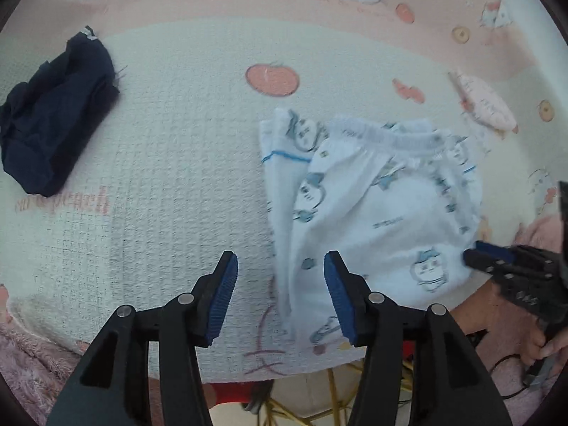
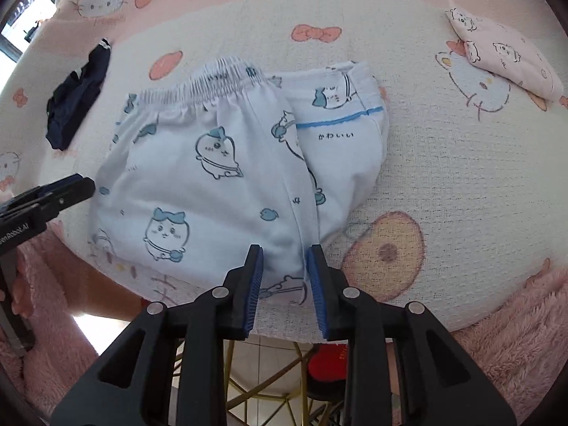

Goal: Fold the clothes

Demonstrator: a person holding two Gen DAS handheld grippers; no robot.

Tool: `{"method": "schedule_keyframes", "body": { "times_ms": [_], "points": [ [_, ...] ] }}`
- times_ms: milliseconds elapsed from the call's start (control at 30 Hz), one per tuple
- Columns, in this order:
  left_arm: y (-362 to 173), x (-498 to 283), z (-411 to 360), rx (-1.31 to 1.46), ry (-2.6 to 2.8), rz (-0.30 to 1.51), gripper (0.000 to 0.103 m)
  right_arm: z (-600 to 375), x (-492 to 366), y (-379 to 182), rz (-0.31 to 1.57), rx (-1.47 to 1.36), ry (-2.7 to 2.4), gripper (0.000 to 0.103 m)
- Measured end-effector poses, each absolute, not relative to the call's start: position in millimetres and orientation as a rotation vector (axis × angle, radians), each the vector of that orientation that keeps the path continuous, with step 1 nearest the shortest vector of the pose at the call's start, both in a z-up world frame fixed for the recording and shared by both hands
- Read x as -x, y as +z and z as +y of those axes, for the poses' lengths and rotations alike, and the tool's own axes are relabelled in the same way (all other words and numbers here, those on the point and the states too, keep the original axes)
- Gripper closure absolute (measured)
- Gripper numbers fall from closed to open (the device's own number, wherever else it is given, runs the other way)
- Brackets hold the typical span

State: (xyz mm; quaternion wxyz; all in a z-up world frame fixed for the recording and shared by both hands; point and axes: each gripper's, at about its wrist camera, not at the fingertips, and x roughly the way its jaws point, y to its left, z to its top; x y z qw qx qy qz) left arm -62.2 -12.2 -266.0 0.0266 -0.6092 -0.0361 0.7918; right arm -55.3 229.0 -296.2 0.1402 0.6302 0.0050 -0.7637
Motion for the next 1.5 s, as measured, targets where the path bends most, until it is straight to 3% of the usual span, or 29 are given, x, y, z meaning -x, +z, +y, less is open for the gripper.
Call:
{"method": "schedule_keyframes", "body": {
  "times_ms": [67, 133, 233, 300, 433, 600, 733, 800, 900, 1267, 1400, 1500],
  "points": [
    [-273, 63, -18, 1.966, 2.484, -0.062, 0.05, 240, 56, -295, -0.051, -1.847, -2.215, 0.073],
    [-266, 60, -28, 1.927, 2.474, -0.218, 0.05, 251, 57, -294, -0.119, -1.866, -2.224, 0.073],
    [-254, 59, -13, 1.818, 2.356, -0.288, 0.05, 258, 54, -285, -0.153, -1.837, -2.257, 0.072],
    [-257, 57, 8, 1.799, 2.268, -0.243, 0.05, 254, 52, -285, -0.128, -1.837, -2.241, 0.07],
    [-279, 44, 37, 1.944, 2.237, 0.093, 0.05, 251, 51, -295, -0.079, -1.917, -2.212, 0.07],
    [-270, 48, 16, 1.973, 2.347, 0.018, 0.05, 274, 52, -294, -0.137, -1.987, -2.301, 0.069],
    [-270, 46, 30, 1.927, 2.292, -0.014, 0.05, 265, 45, -283, -0.25, -1.857, -2.201, 0.069],
    [-270, 45, 37, 1.906, 2.264, -0.025, 0.05, 248, 42, -287, -0.153, -1.867, -2.162, 0.069],
    [-279, 42, 51, 1.923, 2.243, 0.1, 0.05, 233, 40, -300, -0.022, -1.933, -2.138, 0.069],
    [-266, 30, 23, 1.964, 2.326, 0.114, 0.046, 245, 41, -296, 0.039, -2.01, -2.298, 0.068],
    [-245, 32, 25, 1.833, 2.395, 0.004, 0.046, 265, 42, -281, -0.354, -1.86, -2.245, 0.066],
    [-230, 35, 26, 1.733, 2.44, -0.075, 0.046, 263, 45, -285, -0.442, -1.836, -2.193, 0.064]
  ]
}}
